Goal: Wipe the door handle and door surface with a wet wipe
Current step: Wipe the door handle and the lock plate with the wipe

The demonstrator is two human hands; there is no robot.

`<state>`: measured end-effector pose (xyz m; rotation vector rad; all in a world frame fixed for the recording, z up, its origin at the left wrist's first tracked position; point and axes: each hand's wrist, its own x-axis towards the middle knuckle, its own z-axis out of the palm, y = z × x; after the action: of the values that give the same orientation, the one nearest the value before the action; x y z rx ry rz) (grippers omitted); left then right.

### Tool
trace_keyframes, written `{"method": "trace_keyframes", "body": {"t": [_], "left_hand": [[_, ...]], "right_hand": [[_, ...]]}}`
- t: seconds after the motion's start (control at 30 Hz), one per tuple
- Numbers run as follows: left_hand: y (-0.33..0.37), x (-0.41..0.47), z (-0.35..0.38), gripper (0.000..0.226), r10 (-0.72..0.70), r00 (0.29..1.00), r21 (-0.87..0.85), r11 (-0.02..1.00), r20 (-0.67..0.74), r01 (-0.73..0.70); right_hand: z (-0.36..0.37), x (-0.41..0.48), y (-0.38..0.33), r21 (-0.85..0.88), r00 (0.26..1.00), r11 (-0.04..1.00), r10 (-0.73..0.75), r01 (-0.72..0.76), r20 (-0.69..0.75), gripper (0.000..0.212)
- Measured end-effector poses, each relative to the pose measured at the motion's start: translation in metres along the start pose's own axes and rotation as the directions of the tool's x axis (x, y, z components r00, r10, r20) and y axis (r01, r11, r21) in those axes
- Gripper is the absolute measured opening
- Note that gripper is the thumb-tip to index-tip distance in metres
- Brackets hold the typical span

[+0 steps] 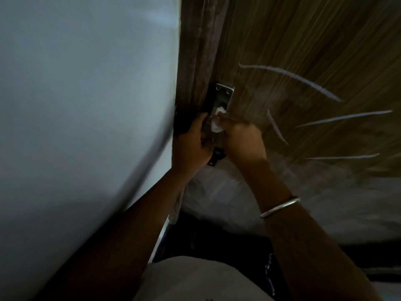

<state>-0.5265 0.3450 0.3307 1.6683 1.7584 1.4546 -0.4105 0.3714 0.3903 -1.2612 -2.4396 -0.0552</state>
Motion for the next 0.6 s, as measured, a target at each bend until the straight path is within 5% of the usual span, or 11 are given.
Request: {"method": "trace_keyframes", "body": {"t": [0.2,0.4,0.5,0.6], "left_hand": [[0.003,0.002,-0.004,0.061,0.031,0.999,0.011,0.999,0.029,-0.031],[0.006,0.005,0.001,0.062,-0.034,0.997,-0.027,0.999,0.062,0.036],[0.0,0.006,-0.001,0.062,-0.013,0.995,0.035,0.999,0.096,0.01],[0.0,0.007,-0.003,0.07,-0.022,0.988,0.088,0.996,0.154,0.009]], "right_hand": [[-0.008,-0.024,0.02,-0.03,0.98,0.995,0.087,-0.094,-0.178,0.02],[0.007,0.008,-0.012,-0.078,0.994,0.996,-0.053,0.045,-0.101,0.027],[0.005,-0.005,0.008,-0.03,0.996,0.999,0.042,-0.044,-0.081,0.031],[-0.005,-0.029,0.027,0.063,0.951,0.989,0.147,-0.135,-0.274,0.023]]}}
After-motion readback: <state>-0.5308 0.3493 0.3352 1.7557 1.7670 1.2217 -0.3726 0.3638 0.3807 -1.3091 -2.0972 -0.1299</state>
